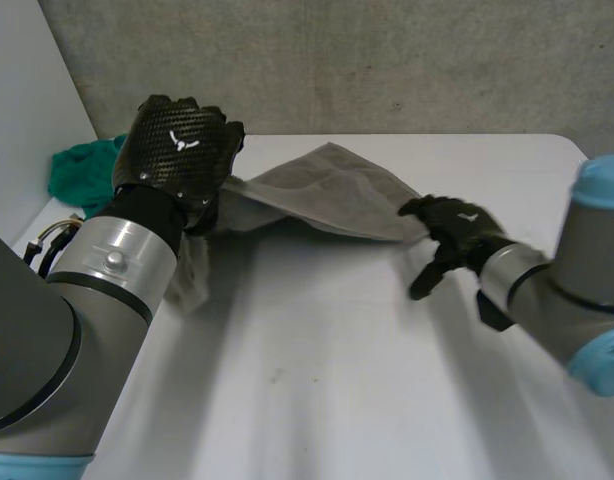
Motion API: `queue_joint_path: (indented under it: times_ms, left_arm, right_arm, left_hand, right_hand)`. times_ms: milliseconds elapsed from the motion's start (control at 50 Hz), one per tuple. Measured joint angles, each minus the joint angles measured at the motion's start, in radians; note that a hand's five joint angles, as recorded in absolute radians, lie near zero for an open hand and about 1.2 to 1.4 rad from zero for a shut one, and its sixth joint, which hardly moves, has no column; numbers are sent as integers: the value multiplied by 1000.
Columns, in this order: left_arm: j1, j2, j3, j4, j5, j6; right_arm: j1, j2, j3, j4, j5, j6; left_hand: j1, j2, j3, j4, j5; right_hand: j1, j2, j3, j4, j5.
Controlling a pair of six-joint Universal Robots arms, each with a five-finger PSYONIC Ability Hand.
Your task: Fold the laundry.
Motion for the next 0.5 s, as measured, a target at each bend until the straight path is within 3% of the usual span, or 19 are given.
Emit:
queue_joint_path:
  times_ms: [100, 300, 480, 500]
  left_arm:
    - [-28, 10, 31, -23, -12, -14]
    - [-86, 82, 60, -59, -43, -17]
    - [-103, 194, 58, -88, -45, -17]
    - [-103, 211, 59, -89, -46, -17]
  right_arm:
    - [91, 77, -39, -68, 29, 62]
    - [175, 279, -283, -130, 218, 67]
    - [177, 446, -488, -100, 237, 10]
    - [177, 469, -514, -94, 236, -6]
  left_hand:
    - [0, 0, 0, 0, 0]
    - [0, 0, 0, 0, 0]
    - [0, 0, 0, 0, 0]
    - [0, 0, 0, 0, 0]
  right_hand:
    - [0, 0, 0, 0, 0]
    - [0, 0, 0, 0, 0]
    - [2, 1, 1, 1, 1]
    - [60, 82, 87, 63, 66]
